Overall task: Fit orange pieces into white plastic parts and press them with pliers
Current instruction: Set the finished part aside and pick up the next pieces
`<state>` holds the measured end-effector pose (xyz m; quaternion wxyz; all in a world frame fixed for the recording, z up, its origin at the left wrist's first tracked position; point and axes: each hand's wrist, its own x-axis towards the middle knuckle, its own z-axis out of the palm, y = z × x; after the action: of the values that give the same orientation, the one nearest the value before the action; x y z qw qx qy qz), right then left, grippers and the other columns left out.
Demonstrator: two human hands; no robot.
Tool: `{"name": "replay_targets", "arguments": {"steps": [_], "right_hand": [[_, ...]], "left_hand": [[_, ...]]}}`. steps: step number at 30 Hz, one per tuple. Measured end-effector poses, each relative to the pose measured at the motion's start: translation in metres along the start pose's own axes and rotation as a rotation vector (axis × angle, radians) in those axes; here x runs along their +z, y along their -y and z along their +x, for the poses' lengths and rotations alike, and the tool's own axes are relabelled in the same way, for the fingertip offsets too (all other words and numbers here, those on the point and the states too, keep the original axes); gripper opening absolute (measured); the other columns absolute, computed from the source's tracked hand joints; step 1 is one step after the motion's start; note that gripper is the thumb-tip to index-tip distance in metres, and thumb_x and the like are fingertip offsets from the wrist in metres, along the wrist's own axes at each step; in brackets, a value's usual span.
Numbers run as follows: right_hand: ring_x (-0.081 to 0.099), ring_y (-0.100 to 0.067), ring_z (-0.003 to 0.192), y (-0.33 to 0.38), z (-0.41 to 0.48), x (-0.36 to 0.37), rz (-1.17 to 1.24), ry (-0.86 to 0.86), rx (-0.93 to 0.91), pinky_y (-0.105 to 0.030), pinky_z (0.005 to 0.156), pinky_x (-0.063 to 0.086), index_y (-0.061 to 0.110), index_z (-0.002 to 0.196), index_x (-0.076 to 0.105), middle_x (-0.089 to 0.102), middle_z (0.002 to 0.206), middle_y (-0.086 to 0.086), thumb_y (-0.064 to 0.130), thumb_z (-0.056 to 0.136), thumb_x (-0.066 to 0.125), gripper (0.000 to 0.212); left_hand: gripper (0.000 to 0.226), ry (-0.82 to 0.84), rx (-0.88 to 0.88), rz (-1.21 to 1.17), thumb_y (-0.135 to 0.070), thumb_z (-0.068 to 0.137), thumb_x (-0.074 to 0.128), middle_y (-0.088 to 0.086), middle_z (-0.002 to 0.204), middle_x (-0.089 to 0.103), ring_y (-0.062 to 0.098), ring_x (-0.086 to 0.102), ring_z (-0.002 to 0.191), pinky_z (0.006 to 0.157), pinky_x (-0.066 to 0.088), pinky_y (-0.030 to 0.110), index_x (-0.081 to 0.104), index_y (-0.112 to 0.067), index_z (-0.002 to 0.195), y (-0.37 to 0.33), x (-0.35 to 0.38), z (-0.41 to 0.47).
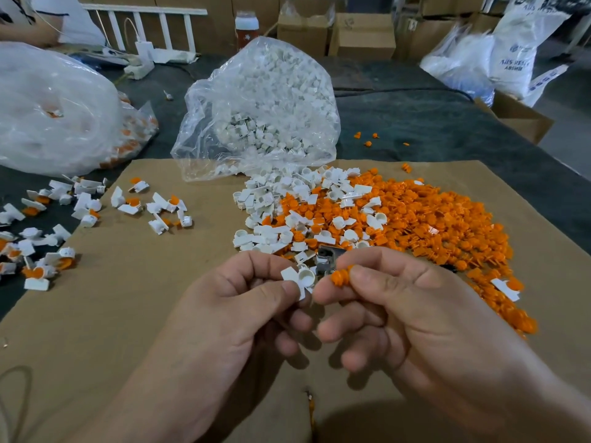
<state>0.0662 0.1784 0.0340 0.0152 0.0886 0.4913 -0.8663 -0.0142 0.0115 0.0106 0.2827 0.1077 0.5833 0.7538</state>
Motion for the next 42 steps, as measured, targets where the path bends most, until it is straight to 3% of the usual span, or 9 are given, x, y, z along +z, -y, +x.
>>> {"name": "replay_targets", "arguments": {"steps": [7, 11, 15, 25, 27, 30, 34, 37, 42], "right_hand": [[0.067, -0.016, 0.055, -0.007, -0.007, 0.001, -0.686, -0.155, -0.337, -0.026, 0.052, 0.056, 0.038, 0.096, 0.068, 0.070, 0.068, -0.003, 0.046, 0.086, 0.060, 0.016], [0.066, -0.004, 0.070, -0.012, -0.009, 0.005, -1.076, -0.207, -0.547, -0.019, 0.060, 0.054, 0.042, 0.098, 0.061, 0.066, 0.083, 0.015, 0.042, 0.093, 0.058, 0.006], [0.059, 0.000, 0.085, -0.012, -0.008, 0.006, -1.322, -0.215, -0.630, -0.010, 0.066, 0.044, 0.039, 0.096, 0.059, 0.059, 0.089, 0.020, 0.035, 0.090, 0.057, 0.008], [0.053, -0.002, 0.076, -0.011, -0.008, 0.006, -1.458, -0.209, -0.721, -0.020, 0.061, 0.042, 0.031, 0.093, 0.058, 0.052, 0.084, 0.018, 0.030, 0.093, 0.053, 0.006], [0.051, -0.005, 0.071, -0.011, -0.008, 0.006, -1.498, -0.191, -0.745, -0.023, 0.058, 0.041, 0.027, 0.093, 0.059, 0.050, 0.083, 0.016, 0.026, 0.094, 0.054, 0.005], [0.050, -0.005, 0.069, -0.011, -0.009, 0.008, -1.493, -0.188, -0.728, -0.024, 0.056, 0.040, 0.028, 0.089, 0.059, 0.049, 0.079, 0.016, 0.025, 0.092, 0.057, 0.004], [0.058, -0.008, 0.066, -0.009, -0.011, 0.010, -1.280, -0.216, -0.557, -0.022, 0.052, 0.045, 0.033, 0.084, 0.060, 0.058, 0.074, 0.011, 0.034, 0.086, 0.058, 0.003], [0.061, -0.013, 0.057, -0.007, -0.012, 0.009, -1.092, -0.173, -0.426, -0.033, 0.049, 0.050, 0.036, 0.087, 0.060, 0.064, 0.070, 0.004, 0.043, 0.089, 0.051, 0.011], [0.064, -0.008, 0.054, -0.006, -0.011, 0.010, -0.918, -0.120, -0.346, -0.023, 0.050, 0.054, 0.034, 0.086, 0.061, 0.068, 0.065, 0.002, 0.039, 0.092, 0.049, 0.014]], "left_hand": [[0.023, -0.069, 0.026, -0.019, -0.018, 0.048, 0.077, 0.017, 0.061, 0.061, 0.022, 0.053, 0.044, 0.036, 0.045, 0.027, 0.073, -0.015, 0.070, -0.004, 0.009, -0.003], [0.021, -0.085, 0.064, 0.069, -0.020, 0.052, 0.075, 0.013, 0.059, 0.062, 0.021, 0.059, 0.048, 0.038, 0.045, 0.025, 0.074, -0.019, 0.073, -0.004, 0.009, -0.004], [0.021, -0.074, 0.170, 0.347, -0.023, 0.069, 0.078, 0.002, 0.060, 0.067, 0.014, 0.063, 0.052, 0.047, 0.050, 0.023, 0.072, -0.035, 0.084, 0.000, 0.006, -0.006], [0.023, -0.067, 0.193, 0.417, -0.015, 0.079, 0.076, -0.002, 0.062, 0.068, 0.011, 0.065, 0.053, 0.050, 0.050, 0.019, 0.072, -0.037, 0.084, 0.003, 0.007, -0.008], [0.016, -0.067, 0.204, 0.420, -0.030, 0.073, 0.076, -0.004, 0.062, 0.067, 0.010, 0.063, 0.053, 0.050, 0.050, 0.019, 0.071, -0.039, 0.086, 0.003, 0.007, -0.008], [0.030, -0.051, 0.236, 0.449, -0.053, 0.064, 0.081, -0.009, 0.063, 0.065, 0.010, 0.063, 0.054, 0.051, 0.052, 0.021, 0.070, -0.042, 0.089, 0.003, 0.007, -0.009], [0.040, -0.061, 0.238, 0.404, -0.054, 0.055, 0.085, -0.010, 0.062, 0.063, 0.014, 0.065, 0.056, 0.053, 0.052, 0.025, 0.072, -0.040, 0.090, 0.005, 0.004, -0.008], [0.044, -0.048, 0.250, 0.389, -0.057, 0.053, 0.078, -0.008, 0.065, 0.065, 0.018, 0.066, 0.058, 0.057, 0.052, 0.032, 0.072, -0.038, 0.092, 0.007, 0.002, -0.007], [0.044, -0.040, 0.262, 0.381, -0.057, 0.054, 0.079, -0.007, 0.068, 0.066, 0.018, 0.066, 0.060, 0.056, 0.051, 0.031, 0.072, -0.037, 0.093, 0.007, 0.000, -0.008]]}}
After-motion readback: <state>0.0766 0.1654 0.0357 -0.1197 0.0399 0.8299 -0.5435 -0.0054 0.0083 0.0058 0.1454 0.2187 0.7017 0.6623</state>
